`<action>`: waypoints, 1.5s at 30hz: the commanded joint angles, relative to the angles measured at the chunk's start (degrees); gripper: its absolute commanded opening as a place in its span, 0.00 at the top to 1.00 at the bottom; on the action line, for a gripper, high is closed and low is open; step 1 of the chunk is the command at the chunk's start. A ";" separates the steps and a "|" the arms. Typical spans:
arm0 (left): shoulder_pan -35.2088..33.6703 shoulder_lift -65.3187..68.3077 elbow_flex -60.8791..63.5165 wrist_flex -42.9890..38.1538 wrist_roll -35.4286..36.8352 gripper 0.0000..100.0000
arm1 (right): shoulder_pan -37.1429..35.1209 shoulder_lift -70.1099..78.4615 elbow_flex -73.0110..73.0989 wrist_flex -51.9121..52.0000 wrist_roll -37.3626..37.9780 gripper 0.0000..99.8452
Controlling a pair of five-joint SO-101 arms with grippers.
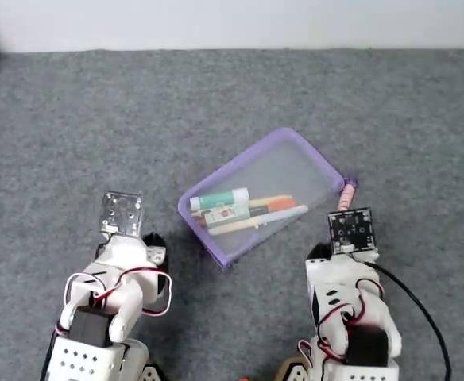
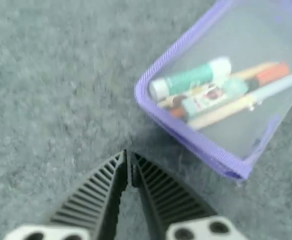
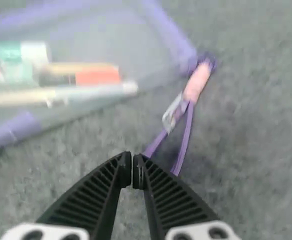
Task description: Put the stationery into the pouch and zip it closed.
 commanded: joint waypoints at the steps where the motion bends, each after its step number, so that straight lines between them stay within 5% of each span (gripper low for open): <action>1: -0.09 -0.70 1.01 -1.49 0.09 0.99 | 0.22 -1.10 2.11 0.22 0.09 0.99; 11: -0.09 -0.70 12.70 -8.44 0.00 0.99 | 0.57 -1.36 10.20 0.40 0.53 0.99; 45: -1.49 -0.70 12.79 -9.05 0.35 0.99 | 0.40 -1.36 11.43 0.57 0.44 0.99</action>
